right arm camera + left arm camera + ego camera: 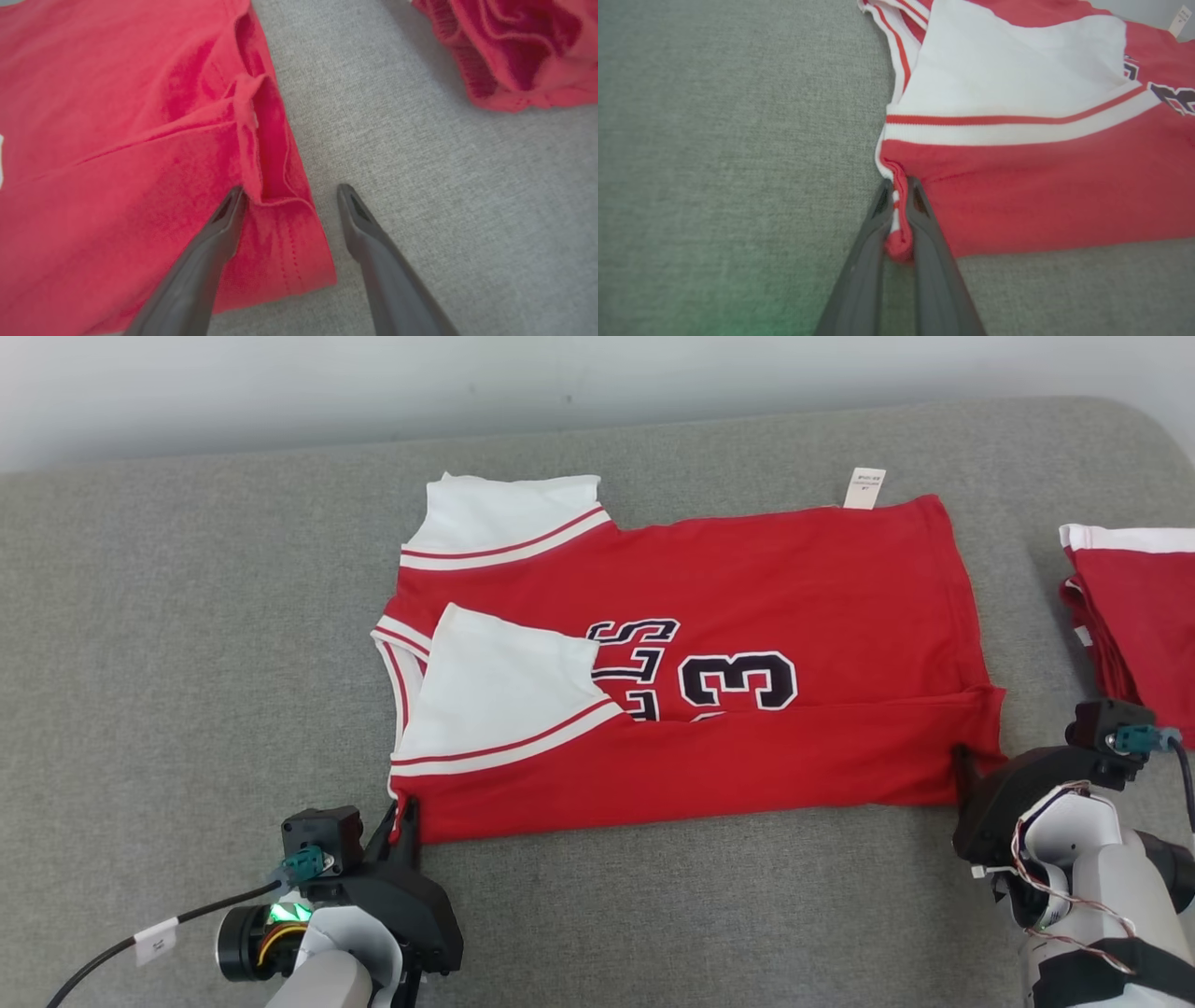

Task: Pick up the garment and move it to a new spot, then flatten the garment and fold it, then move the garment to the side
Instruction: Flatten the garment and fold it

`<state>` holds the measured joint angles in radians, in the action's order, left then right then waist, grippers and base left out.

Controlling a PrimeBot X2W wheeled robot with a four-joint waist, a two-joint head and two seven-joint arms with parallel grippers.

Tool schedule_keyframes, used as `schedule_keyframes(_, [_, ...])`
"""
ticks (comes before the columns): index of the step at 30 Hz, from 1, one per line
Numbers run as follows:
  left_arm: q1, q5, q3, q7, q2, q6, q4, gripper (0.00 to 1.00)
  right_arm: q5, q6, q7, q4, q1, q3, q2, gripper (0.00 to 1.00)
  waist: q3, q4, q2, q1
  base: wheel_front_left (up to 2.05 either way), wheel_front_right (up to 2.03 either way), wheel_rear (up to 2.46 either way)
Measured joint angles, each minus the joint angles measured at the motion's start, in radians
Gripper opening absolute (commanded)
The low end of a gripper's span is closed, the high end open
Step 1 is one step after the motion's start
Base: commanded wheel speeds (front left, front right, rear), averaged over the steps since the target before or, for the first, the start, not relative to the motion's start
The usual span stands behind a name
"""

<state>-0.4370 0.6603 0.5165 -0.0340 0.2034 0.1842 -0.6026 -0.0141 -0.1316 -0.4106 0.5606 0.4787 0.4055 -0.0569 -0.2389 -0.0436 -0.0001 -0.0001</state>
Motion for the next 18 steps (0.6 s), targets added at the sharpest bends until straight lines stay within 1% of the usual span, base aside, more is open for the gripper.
schedule_keyframes(1, [-0.001,0.000,0.000,-0.001,-0.001,-0.001,0.000,0.00,0.000,0.000,-0.002,0.010,0.007,-0.003,-0.001,0.51,-0.002,0.003,0.0000,0.0000,0.00,0.00,0.00])
schedule_keyframes(2, [-0.002,0.000,0.000,-0.001,-0.001,-0.001,0.000,0.00,0.000,0.000,-0.002,0.018,0.012,-0.005,-0.001,0.15,-0.004,0.005,0.0000,-0.0001,0.00,0.00,0.00])
schedule_keyframes(3, [-0.002,0.001,0.000,-0.001,-0.001,-0.002,0.002,0.00,0.000,0.000,-0.003,0.023,0.014,-0.011,-0.002,0.00,-0.004,0.006,0.0000,0.0000,0.00,0.00,0.00])
schedule_keyframes(8, [0.019,0.007,0.000,0.000,0.012,0.001,0.028,0.00,0.000,0.001,-0.018,0.005,0.002,-0.026,0.000,0.00,0.008,0.003,0.0001,0.0002,0.00,0.00,0.00])
schedule_keyframes(18, [0.119,0.026,0.000,0.032,0.050,0.028,0.140,0.00,-0.016,0.001,-0.027,-0.128,-0.109,-0.012,0.007,0.00,0.049,0.006,0.0003,0.0003,0.00,0.00,0.00])
